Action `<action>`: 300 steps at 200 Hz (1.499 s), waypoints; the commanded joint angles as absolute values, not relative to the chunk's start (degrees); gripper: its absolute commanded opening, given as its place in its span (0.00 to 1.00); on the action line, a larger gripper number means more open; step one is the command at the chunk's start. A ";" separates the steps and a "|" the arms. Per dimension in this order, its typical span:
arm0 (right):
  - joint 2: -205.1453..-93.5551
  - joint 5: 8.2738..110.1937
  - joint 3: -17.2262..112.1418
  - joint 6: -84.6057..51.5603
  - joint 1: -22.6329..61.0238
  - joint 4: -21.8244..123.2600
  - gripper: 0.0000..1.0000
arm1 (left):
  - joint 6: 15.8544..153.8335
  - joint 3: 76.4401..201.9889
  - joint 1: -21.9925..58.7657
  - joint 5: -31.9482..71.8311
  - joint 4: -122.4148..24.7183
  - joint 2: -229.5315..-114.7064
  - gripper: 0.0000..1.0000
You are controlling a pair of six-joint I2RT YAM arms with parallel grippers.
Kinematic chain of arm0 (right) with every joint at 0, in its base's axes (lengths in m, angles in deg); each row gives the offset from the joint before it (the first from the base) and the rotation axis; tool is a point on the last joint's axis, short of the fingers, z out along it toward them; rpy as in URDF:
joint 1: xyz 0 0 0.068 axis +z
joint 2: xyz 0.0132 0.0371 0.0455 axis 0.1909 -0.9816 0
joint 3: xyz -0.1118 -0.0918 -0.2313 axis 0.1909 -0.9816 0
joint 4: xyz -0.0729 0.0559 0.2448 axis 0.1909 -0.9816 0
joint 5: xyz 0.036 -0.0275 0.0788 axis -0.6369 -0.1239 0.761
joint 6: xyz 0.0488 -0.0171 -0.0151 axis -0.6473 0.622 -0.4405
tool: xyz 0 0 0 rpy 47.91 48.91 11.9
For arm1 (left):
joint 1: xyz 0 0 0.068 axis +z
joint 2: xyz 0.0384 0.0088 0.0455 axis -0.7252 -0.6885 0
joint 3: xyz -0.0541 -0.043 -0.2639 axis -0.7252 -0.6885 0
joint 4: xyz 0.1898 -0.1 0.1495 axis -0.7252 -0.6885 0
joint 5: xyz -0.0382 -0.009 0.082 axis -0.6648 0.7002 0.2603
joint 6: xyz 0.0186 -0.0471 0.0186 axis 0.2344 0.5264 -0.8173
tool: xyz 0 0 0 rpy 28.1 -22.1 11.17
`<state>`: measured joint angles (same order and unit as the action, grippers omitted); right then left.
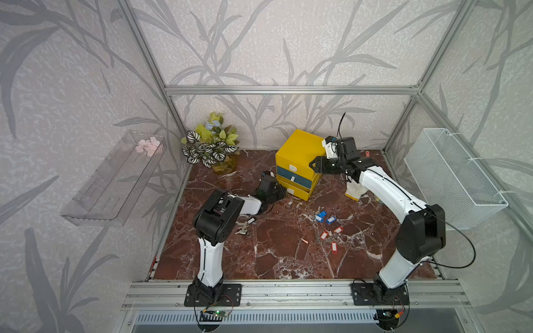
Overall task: Take the keys out of the drawer
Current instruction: Close the drawer in the storage box, then reset both arms
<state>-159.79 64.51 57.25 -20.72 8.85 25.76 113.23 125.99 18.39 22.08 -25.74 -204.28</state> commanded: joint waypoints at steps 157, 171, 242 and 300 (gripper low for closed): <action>-141.47 39.83 39.56 -16.05 7.54 27.81 0.57 | 91.78 109.06 17.98 54.32 -43.18 -165.58 0.37; -137.45 33.03 30.04 -12.83 5.86 36.23 0.58 | 84.53 105.45 18.63 64.34 -44.11 -161.33 0.46; -145.25 21.92 0.47 -0.89 -1.37 82.56 0.63 | 70.14 93.43 35.55 64.25 -24.94 -161.90 0.58; -154.81 45.18 -15.39 7.90 -3.38 124.34 0.61 | 69.19 89.18 47.50 36.40 -5.24 -175.87 0.59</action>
